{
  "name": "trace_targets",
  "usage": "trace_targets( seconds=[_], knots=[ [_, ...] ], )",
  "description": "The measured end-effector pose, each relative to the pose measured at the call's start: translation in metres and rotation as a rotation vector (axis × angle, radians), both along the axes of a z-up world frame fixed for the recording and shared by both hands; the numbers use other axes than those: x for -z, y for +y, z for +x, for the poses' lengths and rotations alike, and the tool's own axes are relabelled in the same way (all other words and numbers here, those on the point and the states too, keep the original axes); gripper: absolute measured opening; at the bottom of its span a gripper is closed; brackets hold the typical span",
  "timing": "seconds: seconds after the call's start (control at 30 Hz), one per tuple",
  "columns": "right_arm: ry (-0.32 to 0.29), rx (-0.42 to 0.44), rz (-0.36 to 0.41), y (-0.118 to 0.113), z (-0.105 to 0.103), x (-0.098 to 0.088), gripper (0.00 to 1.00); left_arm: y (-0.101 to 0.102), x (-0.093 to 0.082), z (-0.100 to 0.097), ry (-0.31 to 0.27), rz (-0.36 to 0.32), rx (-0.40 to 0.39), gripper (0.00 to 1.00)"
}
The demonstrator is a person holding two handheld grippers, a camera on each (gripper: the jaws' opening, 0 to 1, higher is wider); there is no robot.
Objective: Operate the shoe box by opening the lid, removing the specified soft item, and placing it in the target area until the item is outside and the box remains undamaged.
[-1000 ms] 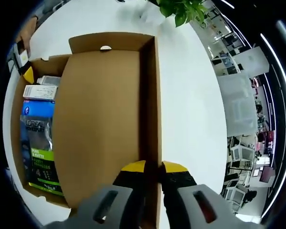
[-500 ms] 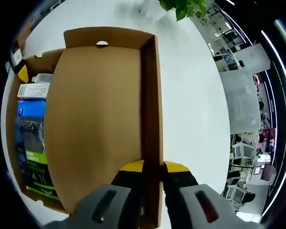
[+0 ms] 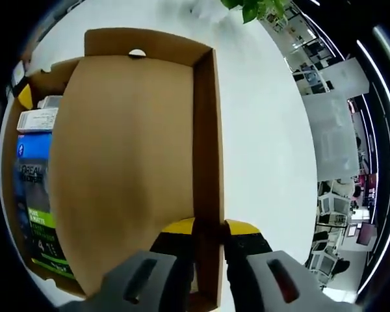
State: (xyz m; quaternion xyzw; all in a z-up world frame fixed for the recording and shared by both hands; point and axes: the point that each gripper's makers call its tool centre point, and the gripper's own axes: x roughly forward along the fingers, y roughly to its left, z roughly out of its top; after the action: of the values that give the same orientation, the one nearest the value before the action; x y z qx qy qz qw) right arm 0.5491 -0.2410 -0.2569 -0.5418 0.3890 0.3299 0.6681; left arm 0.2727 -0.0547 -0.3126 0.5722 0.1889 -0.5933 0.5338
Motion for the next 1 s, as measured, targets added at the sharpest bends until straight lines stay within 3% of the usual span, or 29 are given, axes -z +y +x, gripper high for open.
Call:
trace_targets(
  seconds=[0.7, 1.0],
  knots=[
    [0.022, 0.005, 0.010, 0.000, -0.001, 0.028, 0.17, 0.000, 0.000, 0.000, 0.005, -0.005, -0.002, 0.12],
    [0.026, 0.002, 0.020, 0.001, -0.001, 0.026, 0.17, 0.000, 0.000, 0.000, 0.009, -0.008, -0.005, 0.12]
  ],
)
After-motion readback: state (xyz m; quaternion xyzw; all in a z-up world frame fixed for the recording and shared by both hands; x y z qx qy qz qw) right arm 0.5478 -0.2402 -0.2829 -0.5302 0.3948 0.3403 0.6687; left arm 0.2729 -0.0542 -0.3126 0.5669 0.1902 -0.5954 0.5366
